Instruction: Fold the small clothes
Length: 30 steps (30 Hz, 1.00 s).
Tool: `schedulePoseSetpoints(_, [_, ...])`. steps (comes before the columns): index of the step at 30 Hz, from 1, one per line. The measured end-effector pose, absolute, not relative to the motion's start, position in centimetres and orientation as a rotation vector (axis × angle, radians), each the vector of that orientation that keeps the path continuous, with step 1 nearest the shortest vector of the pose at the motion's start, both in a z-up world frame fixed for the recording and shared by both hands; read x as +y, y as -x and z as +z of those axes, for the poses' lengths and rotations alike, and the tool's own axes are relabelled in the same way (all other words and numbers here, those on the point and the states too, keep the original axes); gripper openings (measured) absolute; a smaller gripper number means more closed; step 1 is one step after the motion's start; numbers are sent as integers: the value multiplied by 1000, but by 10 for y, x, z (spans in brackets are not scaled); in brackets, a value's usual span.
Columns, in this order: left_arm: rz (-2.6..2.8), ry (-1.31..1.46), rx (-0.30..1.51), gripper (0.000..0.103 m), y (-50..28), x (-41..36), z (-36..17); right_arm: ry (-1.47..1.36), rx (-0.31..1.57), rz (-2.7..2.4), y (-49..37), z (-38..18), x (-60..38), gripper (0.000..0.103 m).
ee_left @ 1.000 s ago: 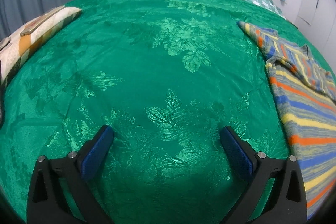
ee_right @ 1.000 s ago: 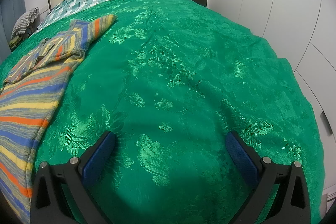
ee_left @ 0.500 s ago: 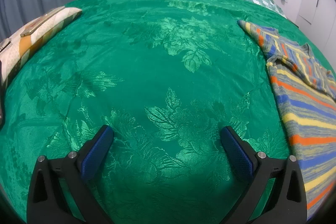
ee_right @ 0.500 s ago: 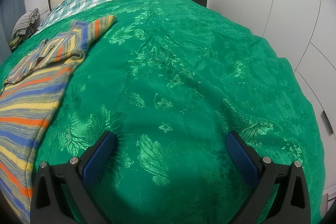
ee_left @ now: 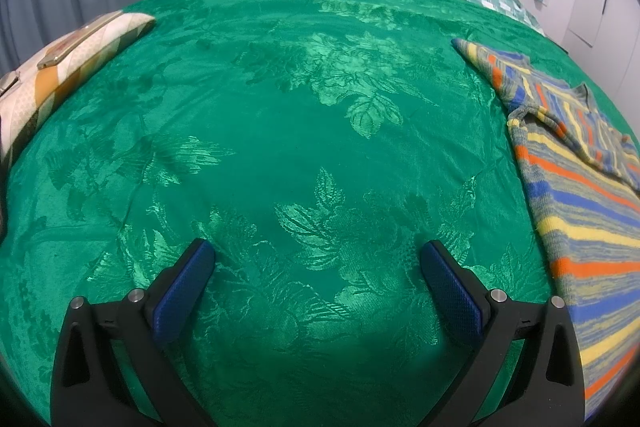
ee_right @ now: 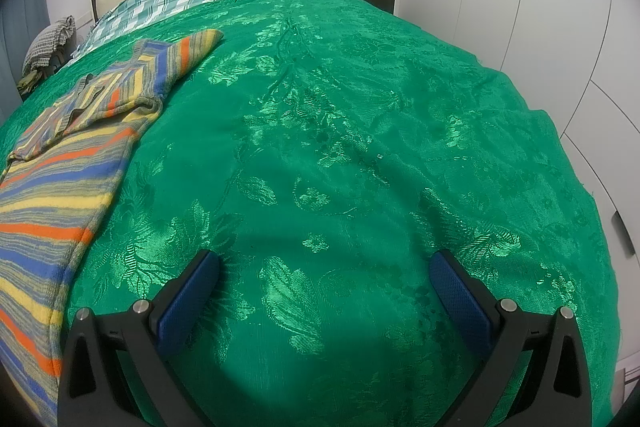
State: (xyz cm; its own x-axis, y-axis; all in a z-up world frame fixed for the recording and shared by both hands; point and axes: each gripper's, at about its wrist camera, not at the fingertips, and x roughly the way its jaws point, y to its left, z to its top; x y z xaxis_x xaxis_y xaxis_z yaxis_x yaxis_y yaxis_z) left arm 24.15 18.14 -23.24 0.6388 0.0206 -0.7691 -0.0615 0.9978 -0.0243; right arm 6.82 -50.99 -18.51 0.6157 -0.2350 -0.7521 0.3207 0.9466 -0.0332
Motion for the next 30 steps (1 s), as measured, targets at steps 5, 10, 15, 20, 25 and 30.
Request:
schedulePoseSetpoints(5, [47,50,877,103,-242,182,-232,-108,849,-321,-68,-185,-509,103])
schedulePoseSetpoints(10, [47,50,877,103,-242,182,-232,-108,849,-321,-69,-185,-510,103])
schedulePoseSetpoints(15, [47,50,877,103,-241,182,-232,-108,849,-321,-68,-186,-509,103])
schedulePoseSetpoints(20, [46,50,877,103,-241,182,-232,-108,849,-321,-68,-186,-509,103])
schedulePoseSetpoints(25, [46,50,877,103,-241,182,-232,-108,849,-321,-69,-186,-509,103])
schedulePoseSetpoints(30, [46,50,877,103,-241,182,-232,-108,849,-321,-68,-186,-509,103])
